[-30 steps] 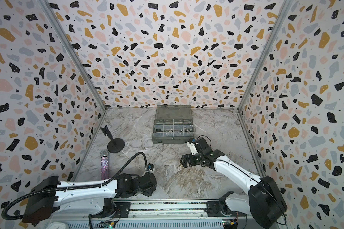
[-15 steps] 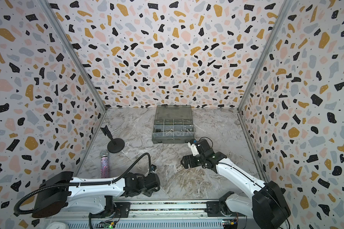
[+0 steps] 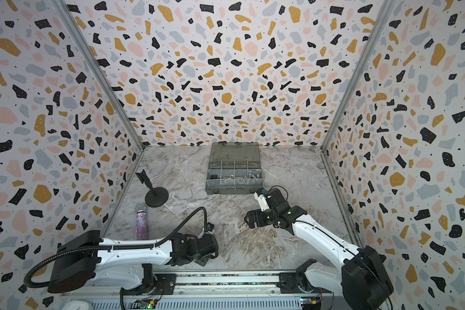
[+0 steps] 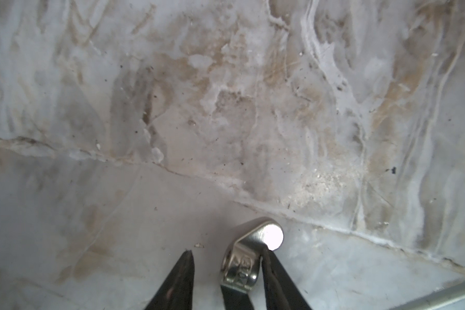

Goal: Sort the screws and nuts into containers
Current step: Pick up the nut from the bottom-center of the table.

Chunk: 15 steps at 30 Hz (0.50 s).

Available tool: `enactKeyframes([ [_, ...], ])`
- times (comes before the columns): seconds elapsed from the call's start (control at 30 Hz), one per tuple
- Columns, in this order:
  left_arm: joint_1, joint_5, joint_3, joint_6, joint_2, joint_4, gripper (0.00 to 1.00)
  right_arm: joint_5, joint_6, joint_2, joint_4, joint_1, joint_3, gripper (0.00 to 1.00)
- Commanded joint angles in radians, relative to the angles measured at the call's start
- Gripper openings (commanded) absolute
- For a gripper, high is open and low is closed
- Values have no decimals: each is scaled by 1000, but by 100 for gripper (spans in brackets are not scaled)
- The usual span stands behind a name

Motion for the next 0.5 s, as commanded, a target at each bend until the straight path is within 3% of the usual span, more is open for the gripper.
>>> enactKeyframes([
  [0.0, -3, 0, 9, 13, -3, 6, 39, -4, 0, -7, -19, -3, -6, 99],
  [0.17, -3, 11, 4, 17, 11, 16, 31, -1, 1, -9, -23, -3, -7, 99],
  [0.47, -3, 28, -22, 0, 21, 38, 30, -3, 1, -5, -21, -5, -7, 99],
])
